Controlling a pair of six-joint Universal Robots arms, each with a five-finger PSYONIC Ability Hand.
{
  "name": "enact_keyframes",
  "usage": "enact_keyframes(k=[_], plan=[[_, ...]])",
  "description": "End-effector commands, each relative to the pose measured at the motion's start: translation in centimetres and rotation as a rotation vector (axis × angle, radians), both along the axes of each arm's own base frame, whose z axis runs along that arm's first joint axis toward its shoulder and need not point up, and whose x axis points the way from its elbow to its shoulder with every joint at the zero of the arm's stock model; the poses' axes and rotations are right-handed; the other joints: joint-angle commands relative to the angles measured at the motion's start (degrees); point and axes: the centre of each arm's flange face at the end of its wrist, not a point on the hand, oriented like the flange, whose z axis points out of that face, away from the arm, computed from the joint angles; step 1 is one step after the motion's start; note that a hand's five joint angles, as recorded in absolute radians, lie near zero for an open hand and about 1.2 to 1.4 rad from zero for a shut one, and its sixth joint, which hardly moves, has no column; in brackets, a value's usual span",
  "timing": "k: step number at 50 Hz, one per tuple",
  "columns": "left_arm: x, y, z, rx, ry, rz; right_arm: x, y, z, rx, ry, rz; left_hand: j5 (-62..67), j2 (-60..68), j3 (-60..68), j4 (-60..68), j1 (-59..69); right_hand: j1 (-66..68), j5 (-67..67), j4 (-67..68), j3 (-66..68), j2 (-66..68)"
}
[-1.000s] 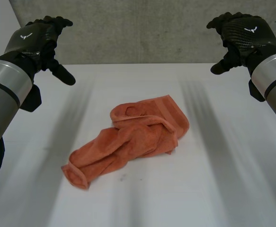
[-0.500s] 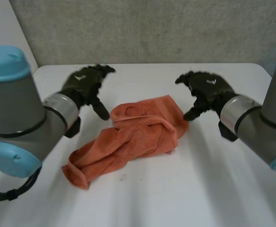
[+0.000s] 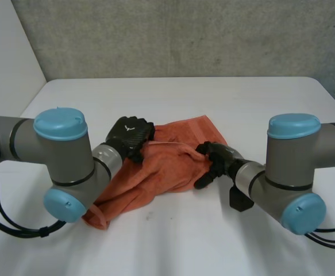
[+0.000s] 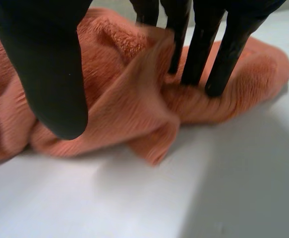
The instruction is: Fold the laundry
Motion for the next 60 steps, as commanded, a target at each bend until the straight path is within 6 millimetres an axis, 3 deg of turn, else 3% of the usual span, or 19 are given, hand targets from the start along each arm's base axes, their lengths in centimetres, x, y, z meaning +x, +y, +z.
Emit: enact_keyframes(k=[1, 7, 10, 11, 12, 14, 15, 17, 19, 23, 31, 33, 36, 38, 44, 50, 55, 57, 60], plan=[[-0.9, -1.2, 0.0, -0.067, 0.044, -0.024, 0.8, -2.1, 1.4, -0.131, -0.018, -0.052, 32.31, 31.6, 31.63, 31.53, 31.25, 48.32, 40.36, 44.73, 44.69, 44.64], [-2.3, -3.8, 3.5, -0.318, 0.065, -0.025, 2.6, -6.0, 7.5, -0.474, -0.049, -0.054, 32.32, 31.6, 31.64, 31.54, 31.25, 51.8, 43.83, 48.21, 48.17, 48.11], [-3.0, -5.5, 8.2, -0.582, 0.109, 0.006, 3.3, -7.8, 12.7, -0.752, 0.024, -0.057, 32.32, 31.6, 31.64, 31.54, 31.25, 51.8, 43.83, 48.21, 48.17, 48.11], [-3.1, -5.9, 11.3, -0.718, 0.157, 0.042, 3.6, -8.4, 15.5, -0.903, 0.069, -0.082, 32.32, 31.6, 31.64, 31.54, 31.25, 51.8, 43.83, 48.21, 48.17, 48.11], [-3.1, -5.9, 11.3, -0.719, 0.157, 0.043, 3.6, -8.4, 15.6, -0.905, 0.07, -0.082, 32.32, 31.6, 31.64, 31.54, 31.25, 51.8, 43.83, 48.21, 48.17, 48.11], [-2.4, -5.6, 18.2, -0.977, 0.299, 0.125, 4.9, -7.5, 21.5, -1.205, 0.099, -0.142, 32.32, 31.6, 31.64, 31.54, 31.25, 51.8, 43.83, 48.21, 48.17, 48.11], [-2.4, -5.6, 18.2, -0.978, 0.3, 0.125, 5.0, -7.5, 21.5, -1.207, 0.099, -0.142, 32.32, 31.6, 31.64, 31.54, 31.25, 51.8, 43.83, 48.21, 48.17, 48.11], [-1.5, -4.4, 22.7, -1.139, 0.411, 0.172, 6.0, -5.2, 26.1, -1.434, 0.05, -0.198, 32.32, 31.6, 31.64, 31.54, 31.25, 51.8, 43.83, 48.21, 48.17, 48.11], [-1.4, -3.9, 23.5, -1.155, 0.428, 0.178, 5.8, -4.7, 27.1, -1.477, 0.026, -0.22, 32.32, 31.6, 31.64, 31.54, 31.25, 51.8, 43.83, 48.21, 48.17, 48.11], [-1.0, -3.3, 22.8, -1.107, 0.404, 0.173, 5.7, -4.1, 26.2, -1.445, 0.049, -0.19, 32.32, 31.6, 31.64, 31.54, 31.25, 51.8, 43.83, 48.21, 48.17, 48.11], [-0.4, -2.4, 13.9, -0.818, 0.224, 0.14, 5.1, -3.1, 20.4, -1.269, 0.186, -0.08, 32.32, 31.6, 31.64, 31.54, 31.25, 51.8, 43.83, 48.21, 48.17, 48.11], [0.3, -1.3, 9.7, -0.676, 0.141, 0.124, 4.7, -2.6, 17.3, -1.168, 0.29, -0.016, 32.32, 31.6, 31.64, 31.54, 31.25, 51.8, 43.83, 48.21, 48.17, 48.11], [0.6, -0.5, 7.6, -0.607, 0.097, 0.113, 4.2, -1.8, 13.9, -1.048, 0.416, 0.067, 32.32, 31.6, 31.64, 31.54, 31.25, 51.8, 43.83, 48.21, 48.17, 48.11], [1.1, 1.3, 4.2, -0.481, 0.024, 0.081, 3.9, -1.4, 12.0, -0.983, 0.477, 0.113, 32.32, 31.6, 31.64, 31.54, 31.25, 51.8, 43.83, 48.21, 48.17, 48.11], [0.4, 6.0, 0.2, -0.288, -0.087, -0.02, 2.5, 0.5, 6.7, -0.742, 0.609, 0.242, 32.32, 31.6, 31.64, 31.54, 31.25, 51.8, 43.83, 48.21, 48.17, 48.11], [1.3, 7.4, -0.2, -0.197, -0.154, 0.003, 1.8, 1.5, 6.0, -0.684, 0.621, 0.269, 32.0, 31.29, 31.32, 31.22, 30.94, 51.8, 43.83, 48.21, 48.17, 48.11], [1.8, 7.4, 1.4, -0.212, -0.146, 0.029, 0.5, 1.6, 8.7, -0.702, 0.575, 0.208, 17.87, 17.16, 17.19, 17.09, 16.81, 51.8, 43.83, 48.21, 48.17, 48.11], [1.9, 7.2, 1.7, -0.219, -0.141, 0.033, 0.1, 2.0, 10.3, -0.709, 0.518, 0.177, -8.55, -9.26, -9.23, -9.33, -9.62, 51.8, 43.83, 48.21, 48.17, 48.11], [2.0, 7.0, 1.9, -0.221, -0.136, 0.041, 0.2, 2.4, 11.6, -0.716, 0.454, 0.173, -28.47, -29.18, -29.15, -29.25, -29.53, 51.8, 43.83, 48.21, 48.17, 48.11]])
